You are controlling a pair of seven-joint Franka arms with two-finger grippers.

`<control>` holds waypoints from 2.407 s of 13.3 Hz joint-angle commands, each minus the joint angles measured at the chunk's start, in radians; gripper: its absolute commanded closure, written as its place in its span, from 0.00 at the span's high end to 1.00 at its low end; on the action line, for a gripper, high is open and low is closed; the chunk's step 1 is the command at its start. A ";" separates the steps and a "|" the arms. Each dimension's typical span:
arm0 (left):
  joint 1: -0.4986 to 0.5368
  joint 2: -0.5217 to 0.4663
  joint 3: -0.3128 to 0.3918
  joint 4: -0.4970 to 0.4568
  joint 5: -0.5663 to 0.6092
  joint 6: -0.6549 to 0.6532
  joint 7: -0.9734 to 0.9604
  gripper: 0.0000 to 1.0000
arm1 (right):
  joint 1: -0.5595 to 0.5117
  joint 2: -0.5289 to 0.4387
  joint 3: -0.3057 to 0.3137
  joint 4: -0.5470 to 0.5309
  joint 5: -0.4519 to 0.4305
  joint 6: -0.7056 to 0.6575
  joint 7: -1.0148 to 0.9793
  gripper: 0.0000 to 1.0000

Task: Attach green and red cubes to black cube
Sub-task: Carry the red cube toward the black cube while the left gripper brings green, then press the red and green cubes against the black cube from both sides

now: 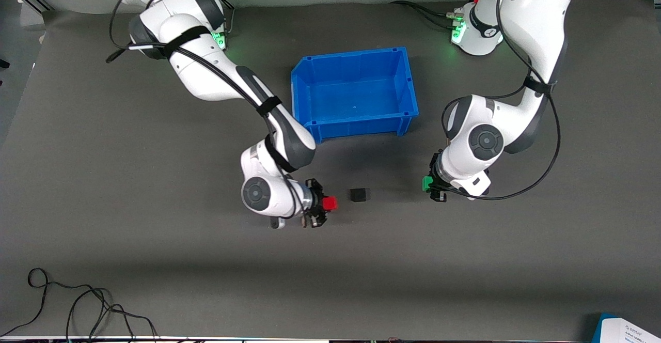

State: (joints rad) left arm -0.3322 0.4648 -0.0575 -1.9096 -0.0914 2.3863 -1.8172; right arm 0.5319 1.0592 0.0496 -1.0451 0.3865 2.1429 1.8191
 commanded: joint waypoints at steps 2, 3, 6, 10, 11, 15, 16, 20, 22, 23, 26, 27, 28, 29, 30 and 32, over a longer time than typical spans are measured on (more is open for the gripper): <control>-0.037 0.054 0.013 0.055 0.006 -0.006 -0.028 0.00 | 0.036 0.019 -0.005 0.007 -0.004 -0.017 0.077 0.27; -0.039 0.061 0.012 0.064 0.001 -0.006 -0.028 0.00 | 0.039 0.019 -0.005 -0.004 -0.005 -0.015 0.100 0.27; -0.051 0.083 0.010 0.072 -0.002 0.002 -0.028 0.00 | 0.039 0.022 -0.005 -0.004 -0.003 -0.005 0.123 0.27; -0.077 0.124 0.010 0.109 -0.008 0.024 -0.040 0.00 | 0.043 0.038 -0.005 0.003 -0.001 0.084 0.160 0.27; -0.082 0.127 0.010 0.110 -0.007 0.027 -0.045 0.00 | 0.043 0.038 -0.005 0.003 -0.001 0.090 0.161 0.27; -0.117 0.150 0.010 0.129 -0.008 0.062 -0.069 0.00 | 0.059 0.045 -0.004 -0.003 -0.005 0.109 0.167 0.27; -0.122 0.164 0.010 0.150 -0.007 0.062 -0.083 0.00 | 0.060 0.045 -0.004 -0.003 -0.003 0.109 0.167 0.27; -0.151 0.218 0.010 0.222 0.001 0.063 -0.126 0.00 | 0.071 0.059 0.000 0.003 0.000 0.156 0.164 0.27; -0.165 0.233 0.010 0.234 -0.001 0.088 -0.132 0.00 | 0.071 0.059 0.003 0.007 0.000 0.157 0.166 0.27; -0.166 0.238 0.010 0.235 0.004 0.100 -0.132 0.00 | 0.071 0.059 0.003 0.007 0.000 0.157 0.166 0.27; -0.172 0.258 0.010 0.254 0.005 0.109 -0.132 0.00 | 0.071 0.059 0.007 0.013 0.009 0.164 0.167 0.26; -0.173 0.271 0.010 0.271 0.005 0.113 -0.132 0.00 | 0.071 0.059 0.013 0.016 0.009 0.184 0.172 0.26; -0.174 0.284 0.010 0.288 0.005 0.113 -0.132 0.00 | 0.071 0.062 0.021 0.022 0.009 0.199 0.183 0.26; -0.177 0.291 0.010 0.294 0.005 0.113 -0.137 0.00 | 0.071 0.070 0.023 0.025 0.009 0.212 0.183 0.26; -0.185 0.293 0.010 0.297 0.005 0.113 -0.139 0.00 | 0.071 0.071 0.029 0.030 0.009 0.215 0.181 0.26; -0.189 0.295 0.011 0.299 0.005 0.113 -0.139 0.00 | 0.071 0.085 0.030 0.046 0.009 0.215 0.177 0.27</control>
State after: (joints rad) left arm -0.4994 0.7427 -0.0602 -1.6399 -0.0928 2.4976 -1.9259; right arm 0.5954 1.1077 0.0783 -1.0544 0.3861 2.3494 1.9758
